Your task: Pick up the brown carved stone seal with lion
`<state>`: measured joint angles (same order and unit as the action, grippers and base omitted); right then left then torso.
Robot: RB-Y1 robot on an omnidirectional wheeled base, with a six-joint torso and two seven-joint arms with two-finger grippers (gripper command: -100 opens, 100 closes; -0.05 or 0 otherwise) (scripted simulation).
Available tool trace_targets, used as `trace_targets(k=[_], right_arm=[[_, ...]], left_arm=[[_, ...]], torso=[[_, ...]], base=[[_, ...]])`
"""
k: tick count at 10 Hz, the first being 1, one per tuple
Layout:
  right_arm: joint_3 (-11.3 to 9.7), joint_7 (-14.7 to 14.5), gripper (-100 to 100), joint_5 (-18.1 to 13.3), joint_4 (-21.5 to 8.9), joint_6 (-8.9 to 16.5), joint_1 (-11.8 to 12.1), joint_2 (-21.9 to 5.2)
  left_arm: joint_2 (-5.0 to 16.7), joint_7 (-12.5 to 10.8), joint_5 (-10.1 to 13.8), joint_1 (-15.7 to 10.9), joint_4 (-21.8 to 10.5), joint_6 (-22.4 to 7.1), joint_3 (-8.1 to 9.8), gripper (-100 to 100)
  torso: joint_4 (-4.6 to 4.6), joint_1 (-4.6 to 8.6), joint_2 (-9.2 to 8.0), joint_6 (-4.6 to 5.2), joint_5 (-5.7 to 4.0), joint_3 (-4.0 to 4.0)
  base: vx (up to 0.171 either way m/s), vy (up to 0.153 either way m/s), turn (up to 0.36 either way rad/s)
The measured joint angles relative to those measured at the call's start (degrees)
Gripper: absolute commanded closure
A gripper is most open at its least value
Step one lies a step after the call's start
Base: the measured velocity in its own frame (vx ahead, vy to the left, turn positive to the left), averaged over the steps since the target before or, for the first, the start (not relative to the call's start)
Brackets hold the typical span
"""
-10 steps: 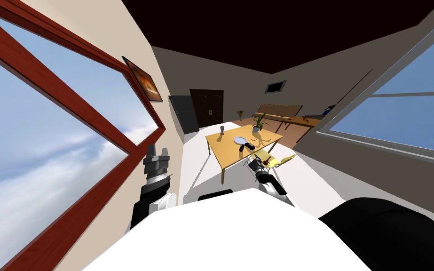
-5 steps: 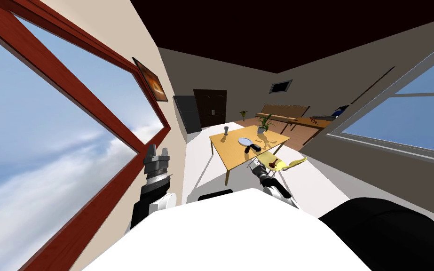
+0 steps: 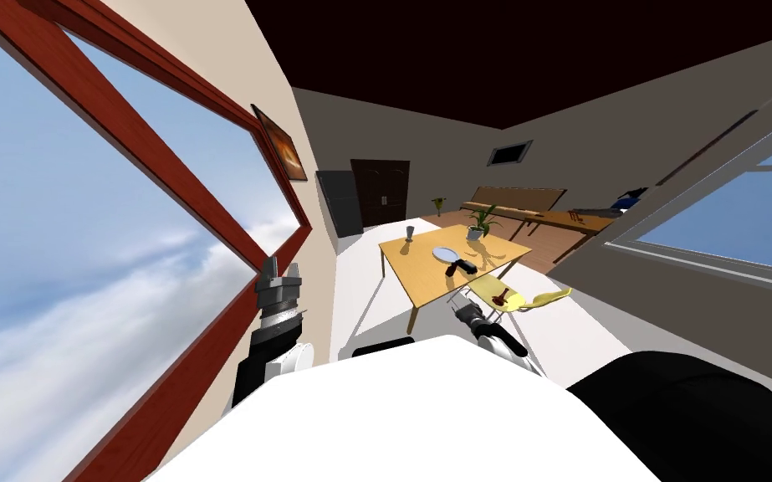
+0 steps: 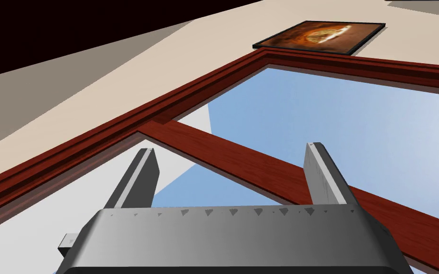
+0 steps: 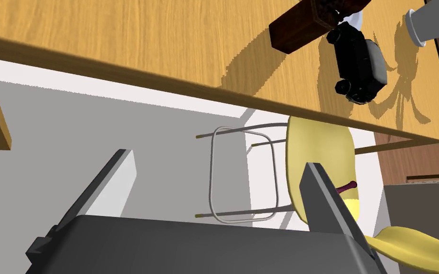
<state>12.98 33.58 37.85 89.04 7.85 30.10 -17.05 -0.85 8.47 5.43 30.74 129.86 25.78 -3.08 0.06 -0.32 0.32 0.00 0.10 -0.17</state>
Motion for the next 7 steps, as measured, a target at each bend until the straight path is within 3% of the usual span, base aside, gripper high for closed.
trace_targets(k=[2, 4, 7], right_arm=[[2.20, 3.40, -100, 1.81, -1.77, 3.25, 0.22, -0.67], [2.22, 5.77, -100, 2.99, -4.27, 3.66, 0.22, -1.15], [4.39, 9.89, -100, 5.33, -8.59, 6.39, -0.75, -2.20]], left_arm=[[0.00, 0.00, 0.00, 0.00, 0.00, 0.00, 0.00, 0], [0.01, 0.00, 0.00, -0.01, 0.00, 0.00, 0.01, 0], [0.00, 0.00, 0.00, 0.00, 0.00, 0.00, 0.00, 0]], torso=[[0.01, -0.01, 0.02, 0.00, 0.00, -0.01], [-0.05, 0.22, -0.27, 0.02, -0.04, 0.14], [-0.01, 0.07, -0.04, 0.00, -0.02, 0.02]], base=[[0.101, 0.098, 0.068], [0.047, 0.041, 0.035], [0.097, 0.073, 0.054]])
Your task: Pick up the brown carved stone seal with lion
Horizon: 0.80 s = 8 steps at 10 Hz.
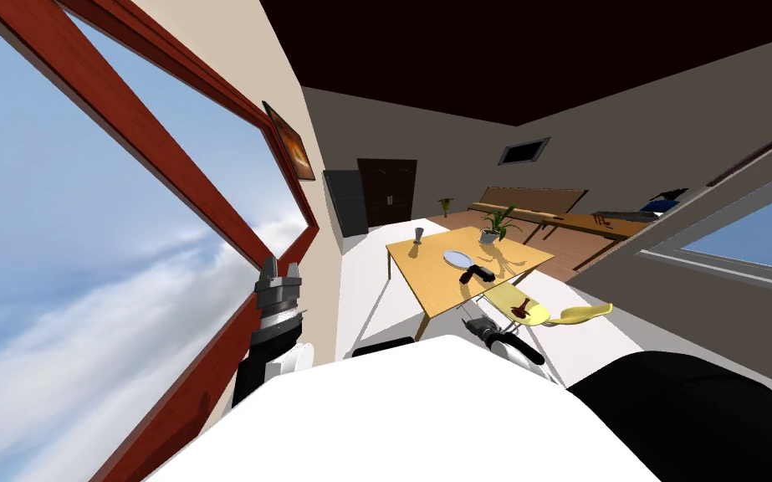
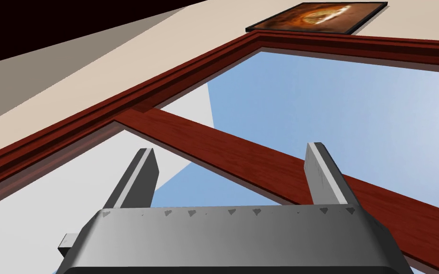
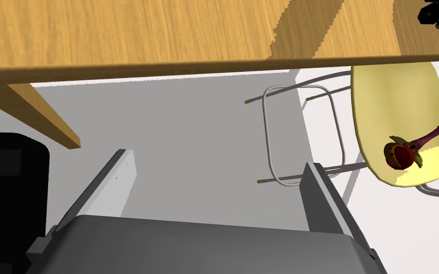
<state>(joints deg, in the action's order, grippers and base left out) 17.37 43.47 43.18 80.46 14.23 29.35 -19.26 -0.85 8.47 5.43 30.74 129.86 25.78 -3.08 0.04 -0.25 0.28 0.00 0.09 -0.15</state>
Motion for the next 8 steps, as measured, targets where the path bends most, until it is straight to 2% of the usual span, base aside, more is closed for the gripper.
trace_targets(k=[1, 5, 7, 8], right_arm=[[0.89, 1.65, -100, 0.27, -0.88, 1.26, -0.12, -0.20], [1.79, 5.96, -100, 3.21, -6.48, 2.83, -0.86, -2.70], [1.93, 8.21, -100, 6.56, -10.50, 3.18, -1.05, -4.93], [3.11, 9.76, -100, 6.85, -11.78, 4.22, -1.03, -5.28]], left_arm=[[0.00, 0.00, 0.00, 0.00, 0.00, 0.00, 0.00, 0], [0.01, 0.00, 0.00, 0.00, 0.00, 0.00, 0.01, 0], [0.00, 0.00, 0.00, 0.00, 0.00, 0.00, 0.01, 0], [0.00, 0.00, 0.00, 0.00, 0.00, 0.00, 0.00, 0]], torso=[[0.01, 0.05, -0.01, 0.02, 0.00, 0.00], [-0.02, 0.23, -0.14, 0.03, -0.04, 0.07], [0.01, 0.17, -0.03, 0.02, -0.04, 0.00], [0.02, 0.08, 0.06, 0.01, -0.01, -0.04]], base=[[0.046, 0.020, -0.010], [0.081, 0.033, 0.044], [0.115, 0.056, 0.055], [0.115, 0.057, 0.027]])
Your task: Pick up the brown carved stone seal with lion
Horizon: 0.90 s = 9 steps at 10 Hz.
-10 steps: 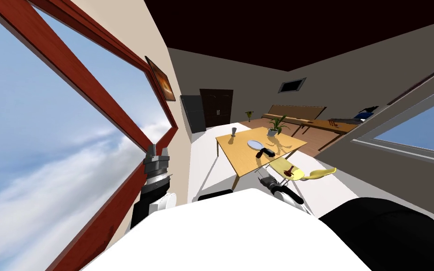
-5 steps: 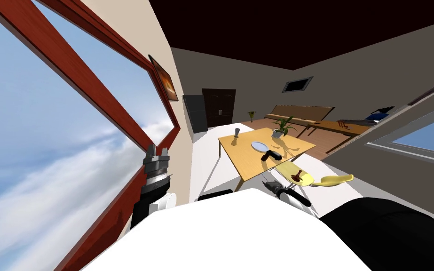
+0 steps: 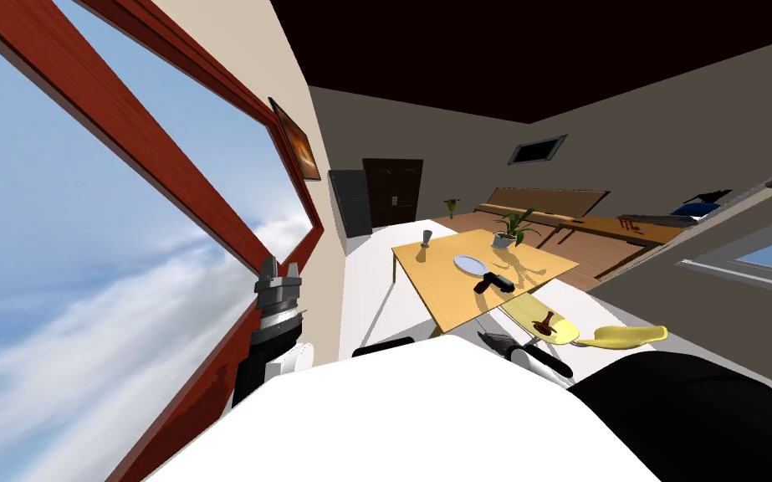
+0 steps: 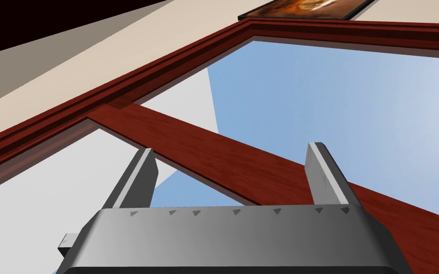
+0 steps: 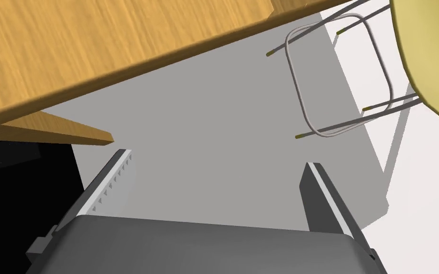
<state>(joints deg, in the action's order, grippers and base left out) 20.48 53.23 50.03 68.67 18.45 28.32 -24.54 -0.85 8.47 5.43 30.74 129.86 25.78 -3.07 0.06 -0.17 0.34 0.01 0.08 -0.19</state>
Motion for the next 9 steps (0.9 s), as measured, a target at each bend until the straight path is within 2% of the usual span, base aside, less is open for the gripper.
trace_targets(k=[3, 6, 9], right_arm=[[1.99, 5.06, -100, 1.81, -4.31, 2.79, -0.62, -2.13], [2.75, 8.37, -100, 3.68, -8.69, 3.49, -1.63, -3.74], [4.61, 13.21, -100, 6.20, -13.22, 5.69, -2.21, -6.80]], left_arm=[[0.00, 0.00, 0.00, 0.00, 0.00, 0.00, 0.00, 0], [0.00, 0.00, 0.00, 0.00, 0.00, 0.00, 0.01, 0], [0.01, 0.00, 0.00, 0.00, 0.00, 0.00, 0.01, 0]], torso=[[0.02, 0.08, 0.03, 0.02, -0.01, -0.03], [-0.01, 0.19, -0.08, 0.01, -0.04, 0.03], [0.03, 0.19, 0.11, 0.00, -0.03, -0.07]], base=[[0.110, 0.033, 0.028], [0.122, 0.018, 0.048], [0.140, 0.015, 0.033]])
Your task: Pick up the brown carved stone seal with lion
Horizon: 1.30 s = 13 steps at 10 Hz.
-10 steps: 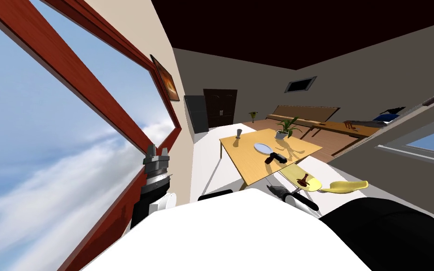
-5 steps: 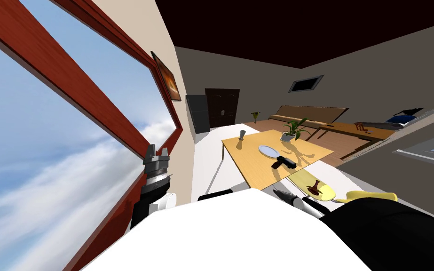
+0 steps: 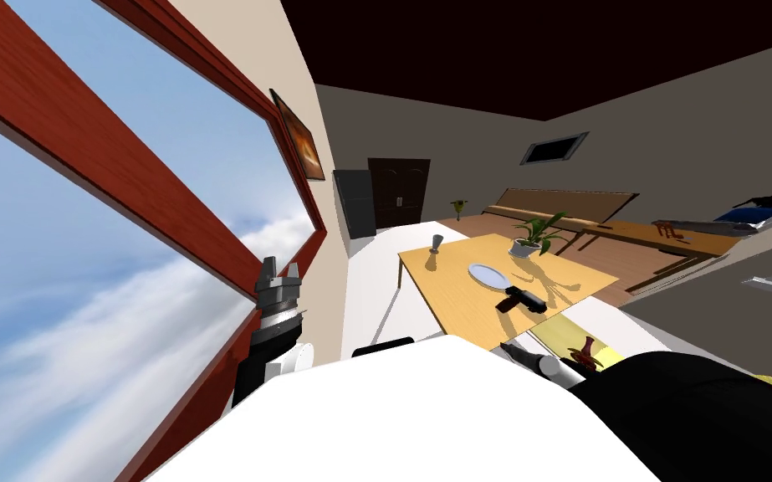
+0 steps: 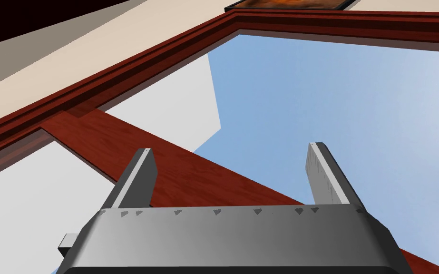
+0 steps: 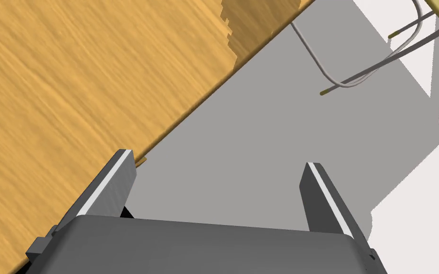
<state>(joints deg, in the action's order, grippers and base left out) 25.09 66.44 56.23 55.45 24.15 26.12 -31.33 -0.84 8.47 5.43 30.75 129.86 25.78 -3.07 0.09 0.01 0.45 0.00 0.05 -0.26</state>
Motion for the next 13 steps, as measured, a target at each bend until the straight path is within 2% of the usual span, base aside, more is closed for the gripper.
trace_targets(k=[1, 4, 5, 8, 9, 13], right_arm=[[0.51, 2.10, -100, -0.46, -0.78, 0.70, 0.00, -0.38], [1.30, 4.21, -100, 2.30, -4.43, 1.32, -0.36, -2.26], [1.34, 4.12, -100, 2.83, -5.53, 1.28, -0.57, -2.50], [2.71, 7.82, -100, 4.68, -10.20, 2.50, -1.59, -5.28], [3.03, 9.58, -100, 4.50, -10.71, 2.96, -1.44, -5.76], [4.68, 12.78, -100, 7.68, -17.83, 3.86, -3.34, -9.19]], left_arm=[[0.00, 0.00, 0.00, 0.00, 0.00, 0.00, 0.00, 0], [0.00, 0.00, 0.00, -0.01, 0.00, 0.00, 0.00, 0], [0.00, 0.00, 0.00, -0.01, 0.00, 0.00, 0.00, 0], [0.00, 0.00, 0.00, 0.00, 0.00, 0.00, 0.00, 0], [0.00, 0.00, 0.00, 0.00, 0.00, 0.00, 0.00, 0], [0.00, 0.00, 0.00, 0.00, 0.00, 0.00, 0.00, 0]], torso=[[0.00, -0.02, -0.07, 0.01, -0.02, 0.03], [-0.03, 0.01, -0.20, 0.02, -0.02, 0.10], [-0.06, 0.01, -0.33, 0.03, -0.02, 0.17], [0.00, 0.07, -0.02, 0.00, -0.02, 0.01], [0.00, 0.06, -0.09, 0.02, -0.03, 0.03], [-0.01, 0.12, -0.14, 0.02, -0.05, 0.06]], base=[[0.049, 0.013, 0.000], [0.087, 0.003, 0.021], [0.093, -0.004, 0.036], [0.138, -0.011, 0.025], [0.153, -0.002, 0.026], [0.131, -0.021, 0.018]])
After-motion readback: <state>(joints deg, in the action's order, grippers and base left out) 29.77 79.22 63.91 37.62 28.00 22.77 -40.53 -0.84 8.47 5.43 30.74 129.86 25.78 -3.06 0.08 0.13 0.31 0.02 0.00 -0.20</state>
